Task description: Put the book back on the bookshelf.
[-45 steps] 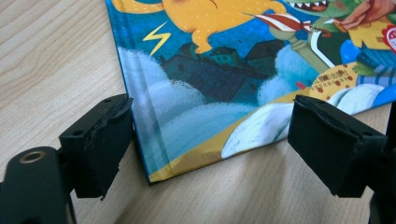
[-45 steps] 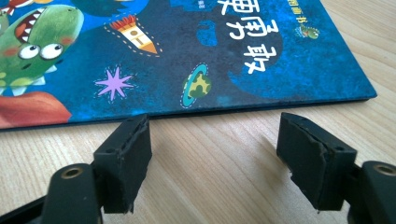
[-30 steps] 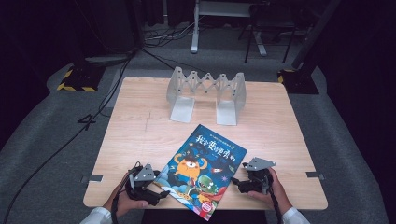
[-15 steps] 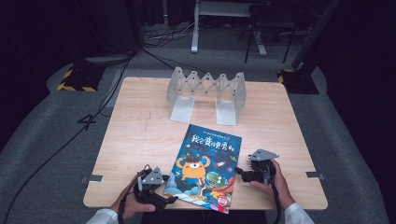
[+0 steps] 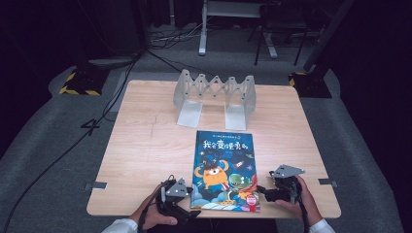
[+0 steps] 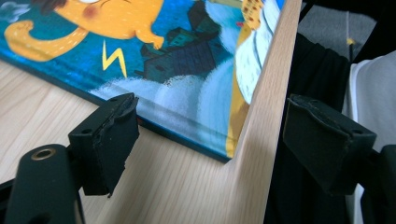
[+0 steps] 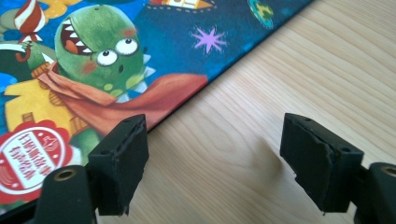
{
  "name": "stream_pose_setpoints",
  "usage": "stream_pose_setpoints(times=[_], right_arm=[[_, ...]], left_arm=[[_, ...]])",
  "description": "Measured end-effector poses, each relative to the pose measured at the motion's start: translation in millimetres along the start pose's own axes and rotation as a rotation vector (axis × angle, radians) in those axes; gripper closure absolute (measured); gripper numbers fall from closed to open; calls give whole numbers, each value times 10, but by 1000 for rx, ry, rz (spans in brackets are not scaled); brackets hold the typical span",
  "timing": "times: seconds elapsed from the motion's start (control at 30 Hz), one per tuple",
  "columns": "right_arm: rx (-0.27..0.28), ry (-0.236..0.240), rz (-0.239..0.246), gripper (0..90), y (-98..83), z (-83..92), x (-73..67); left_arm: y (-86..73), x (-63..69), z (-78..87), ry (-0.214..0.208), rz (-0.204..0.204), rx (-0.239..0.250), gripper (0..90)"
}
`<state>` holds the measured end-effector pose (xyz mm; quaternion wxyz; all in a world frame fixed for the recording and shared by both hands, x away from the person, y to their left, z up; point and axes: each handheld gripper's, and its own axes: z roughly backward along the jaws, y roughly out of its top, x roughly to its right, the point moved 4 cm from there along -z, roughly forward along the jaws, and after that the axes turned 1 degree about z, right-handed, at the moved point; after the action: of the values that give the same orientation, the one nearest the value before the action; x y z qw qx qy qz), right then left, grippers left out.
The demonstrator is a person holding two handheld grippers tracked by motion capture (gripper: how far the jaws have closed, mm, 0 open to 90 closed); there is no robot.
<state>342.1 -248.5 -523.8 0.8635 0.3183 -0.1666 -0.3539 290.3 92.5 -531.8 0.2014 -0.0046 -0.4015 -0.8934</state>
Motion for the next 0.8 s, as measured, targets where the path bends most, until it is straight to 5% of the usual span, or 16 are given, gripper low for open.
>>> stream_pose_setpoints(times=[0.17, 0.27, 0.33, 0.43, 0.53, 0.8], right_arm=[[-15, 22, -35, 252, -107, 86, 64], [-28, 25, -27, 249, -150, 136, 40], [-40, 33, -17, 249, -190, 183, 1], [-58, 33, 24, 283, -238, 263, -79], [-127, 48, 52, 307, -251, 338, -197], [-285, 128, 117, 418, -186, 392, -382]], left_arm=[[28, 67, -55, 70, -108, -66, 185], [-19, 21, 5, 89, -99, -62, 185], [-77, -53, 85, 100, -48, -43, 185], [-135, -154, 168, 127, -26, -37, 186], [-130, -266, 182, 171, -4, -29, 185], [-17, -197, 36, 174, -13, -38, 154]])
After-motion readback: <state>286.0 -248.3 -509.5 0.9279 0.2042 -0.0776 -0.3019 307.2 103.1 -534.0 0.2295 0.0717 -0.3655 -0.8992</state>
